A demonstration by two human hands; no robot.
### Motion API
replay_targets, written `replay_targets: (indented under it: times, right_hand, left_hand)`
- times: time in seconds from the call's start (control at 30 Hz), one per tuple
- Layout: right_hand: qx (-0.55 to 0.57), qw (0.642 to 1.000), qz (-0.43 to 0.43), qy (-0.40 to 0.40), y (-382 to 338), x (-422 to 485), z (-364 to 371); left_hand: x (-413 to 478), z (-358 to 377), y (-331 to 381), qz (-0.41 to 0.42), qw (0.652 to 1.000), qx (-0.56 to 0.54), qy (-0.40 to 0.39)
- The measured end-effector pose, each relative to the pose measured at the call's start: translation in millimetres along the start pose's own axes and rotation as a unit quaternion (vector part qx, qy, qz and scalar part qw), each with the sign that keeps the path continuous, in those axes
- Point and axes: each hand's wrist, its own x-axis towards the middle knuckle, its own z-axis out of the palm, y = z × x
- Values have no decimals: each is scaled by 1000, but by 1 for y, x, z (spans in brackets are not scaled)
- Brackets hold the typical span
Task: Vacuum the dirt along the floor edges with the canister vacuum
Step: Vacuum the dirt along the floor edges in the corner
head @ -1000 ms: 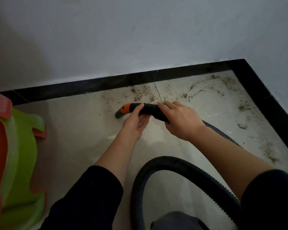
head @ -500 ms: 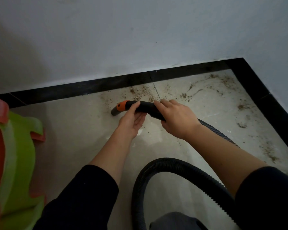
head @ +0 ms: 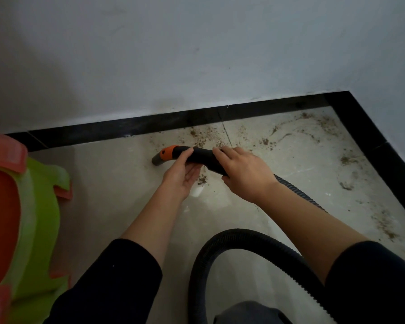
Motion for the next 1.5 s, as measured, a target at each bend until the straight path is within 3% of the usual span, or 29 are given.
replay_targets:
  times: [0.93,1.5]
  right_hand:
    - [-2,999,-39,1,-32,20,-3]
    - [4,1000,-9,2,-12,10,-3]
  left_hand:
    - [-5,-33,23,14,999,-19,34]
    - [-4,-11,10,-5,1000,-18,10]
